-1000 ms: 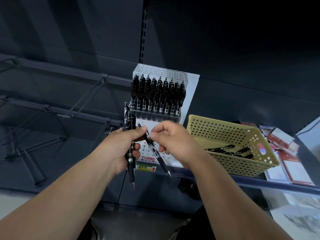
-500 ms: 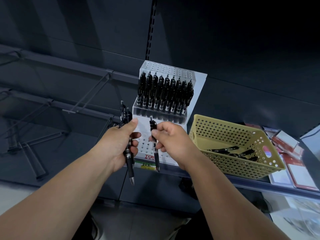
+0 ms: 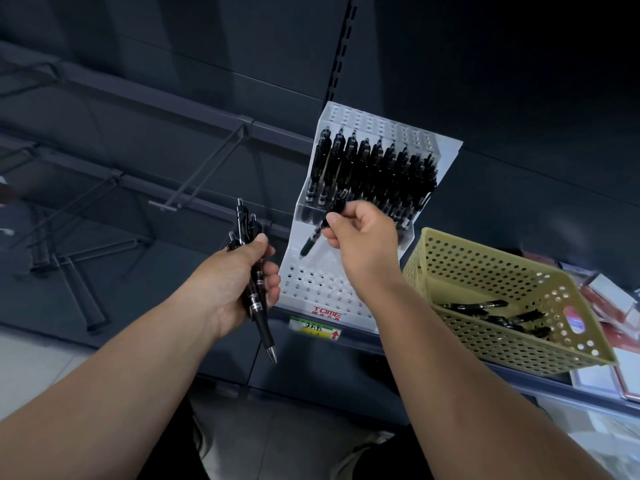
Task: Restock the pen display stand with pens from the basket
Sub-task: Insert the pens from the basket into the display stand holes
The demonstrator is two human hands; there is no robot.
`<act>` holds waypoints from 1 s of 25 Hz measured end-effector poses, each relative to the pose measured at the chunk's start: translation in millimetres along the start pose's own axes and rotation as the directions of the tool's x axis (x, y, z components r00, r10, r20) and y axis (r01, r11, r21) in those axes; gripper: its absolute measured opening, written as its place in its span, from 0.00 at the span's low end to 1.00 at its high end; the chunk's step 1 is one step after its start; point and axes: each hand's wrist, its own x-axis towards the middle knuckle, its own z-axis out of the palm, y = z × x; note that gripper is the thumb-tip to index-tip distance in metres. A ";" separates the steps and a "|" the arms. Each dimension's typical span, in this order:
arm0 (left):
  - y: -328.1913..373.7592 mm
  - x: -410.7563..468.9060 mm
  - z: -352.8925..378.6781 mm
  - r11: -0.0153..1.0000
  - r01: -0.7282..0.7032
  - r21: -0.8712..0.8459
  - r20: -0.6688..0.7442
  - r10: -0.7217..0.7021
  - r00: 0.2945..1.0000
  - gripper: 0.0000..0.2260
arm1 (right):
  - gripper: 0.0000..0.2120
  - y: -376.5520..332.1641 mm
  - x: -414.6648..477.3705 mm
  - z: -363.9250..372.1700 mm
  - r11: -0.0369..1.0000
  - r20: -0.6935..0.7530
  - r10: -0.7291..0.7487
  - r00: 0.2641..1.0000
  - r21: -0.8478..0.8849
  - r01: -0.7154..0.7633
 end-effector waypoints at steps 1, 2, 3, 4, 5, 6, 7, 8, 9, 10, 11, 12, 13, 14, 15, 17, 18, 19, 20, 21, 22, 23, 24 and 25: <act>0.0 1.4 -1.3 1.000 0.007 0.003 0.000 -0.007 1.000 0.11 | 0.10 2.4 4.0 4.3 1.000 -0.011 -0.014 1.000 -0.019 0.014; -0.2 2.7 -2.1 1.000 0.012 0.006 0.002 -0.012 1.000 0.11 | 0.10 4.6 7.3 7.9 0.999 -0.021 -0.025 0.999 -0.039 0.024; -0.4 3.7 -3.0 1.000 0.016 0.009 0.006 -0.016 1.000 0.11 | 0.10 6.9 10.0 10.7 0.998 -0.026 -0.031 0.999 -0.055 0.030; -0.5 5.3 -4.2 1.000 0.020 0.013 0.012 -0.020 1.000 0.11 | 0.10 9.4 12.3 13.8 0.997 -0.027 -0.036 0.999 -0.072 0.034; -0.9 6.7 -5.3 1.000 0.024 0.019 0.020 -0.024 1.000 0.10 | 0.09 12.2 13.9 16.4 0.996 -0.025 -0.040 0.999 -0.083 0.038; -1.3 8.0 -6.1 0.999 0.029 0.028 0.028 -0.030 0.999 0.10 | 0.09 15.3 15.2 19.0 0.994 -0.023 -0.042 0.999 -0.099 0.039; -1.7 9.3 -6.7 0.999 0.033 0.035 0.036 -0.035 0.999 0.11 | 0.07 18.5 15.9 21.3 0.993 -0.022 -0.042 0.999 -0.111 0.040; -2.3 10.3 -7.1 0.999 0.036 0.041 0.044 -0.037 0.998 0.11 | 0.05 21.7 16.5 23.4 0.990 -0.020 -0.045 0.999 -0.136 0.042; -2.7 11.4 -7.2 0.998 0.036 0.045 0.052 -0.038 0.998 0.11 | 0.03 24.9 17.1 25.0 0.984 -0.015 -0.051 0.999 -0.169 0.048; -3.1 12.0 -7.1 0.998 0.033 0.049 0.061 -0.036 0.997 0.11 | 0.04 27.3 17.5 26.2 0.975 -0.014 -0.055 0.998 -0.218 0.051; -3.3 12.4 -6.7 0.998 0.030 0.052 0.068 -0.034 0.997 0.11 | 0.06 30.5 17.8 26.9 0.962 -0.010 -0.056 0.998 -0.267 0.051; -3.3 12.9 -6.6 0.998 0.028 0.056 0.073 -0.032 0.997 0.11 | 0.07 33.0 18.1 27.9 0.948 -0.005 -0.055 0.998 -0.313 0.050; -3.1 13.3 -6.4 0.998 0.028 0.059 0.076 -0.032 0.997 0.11 | 0.07 35.7 18.5 29.0 0.935 0.001 -0.055 0.998 -0.351 0.052; -2.9 13.7 -6.3 0.998 0.029 0.063 0.077 -0.033 0.996 0.11 | 0.08 37.2 18.5 30.5 0.923 0.009 -0.054 0.998 -0.381 0.054; -2.9 14.1 -6.5 0.997 0.031 0.067 0.077 -0.036 0.996 0.11 | 0.08 38.7 18.9 32.2 0.913 0.015 -0.055 0.998 -0.405 0.057; -3.2 14.7 -7.0 0.997 0.036 0.073 0.078 -0.042 0.996 0.11 | 0.09 39.6 20.2 36.0 0.887 0.015 -0.077 0.997 -0.455 0.075; -3.5 14.8 -7.1 0.996 0.038 0.076 0.081 -0.044 0.996 0.11 | 0.09 39.1 20.9 37.4 0.872 0.013 -0.091 0.996 -0.483 0.086; -4.0 14.9 -7.1 0.996 0.041 0.080 0.083 -0.047 0.995 0.11 | 0.10 38.3 21.8 38.2 0.855 0.016 -0.104 0.994 -0.510 0.097; -4.2 14.7 -7.1 0.996 0.045 0.082 0.083 -0.052 0.995 0.11 | 0.10 36.9 21.8 38.6 0.838 0.023 -0.115 0.993 -0.535 0.110; -4.4 14.8 -6.8 0.995 0.051 0.082 0.082 -0.058 0.995 0.11 | 0.11 36.3 21.5 38.8 0.822 0.036 -0.128 0.991 -0.555 0.126; -4.5 14.6 -6.4 0.995 0.059 0.077 0.083 -0.066 0.994 0.10 | 0.11 35.7 20.6 38.8 0.810 0.049 -0.137 0.989 -0.569 0.141; -4.7 14.6 -5.6 0.995 0.068 0.066 0.088 -0.074 0.993 0.10 | 0.11 35.4 19.6 38.6 0.802 0.060 -0.144 0.988 -0.578 0.152; -5.0 14.6 -4.7 0.996 0.075 0.052 0.094 -0.079 0.992 0.09 | 0.12 34.6 18.9 38.1 0.795 0.071 -0.146 0.987 -0.585 0.159; -5.5 14.7 -4.2 0.996 0.076 0.043 0.097 -0.080 0.992 0.09 | 0.12 34.0 19.1 37.2 0.787 0.082 -0.141 0.987 -0.595 0.162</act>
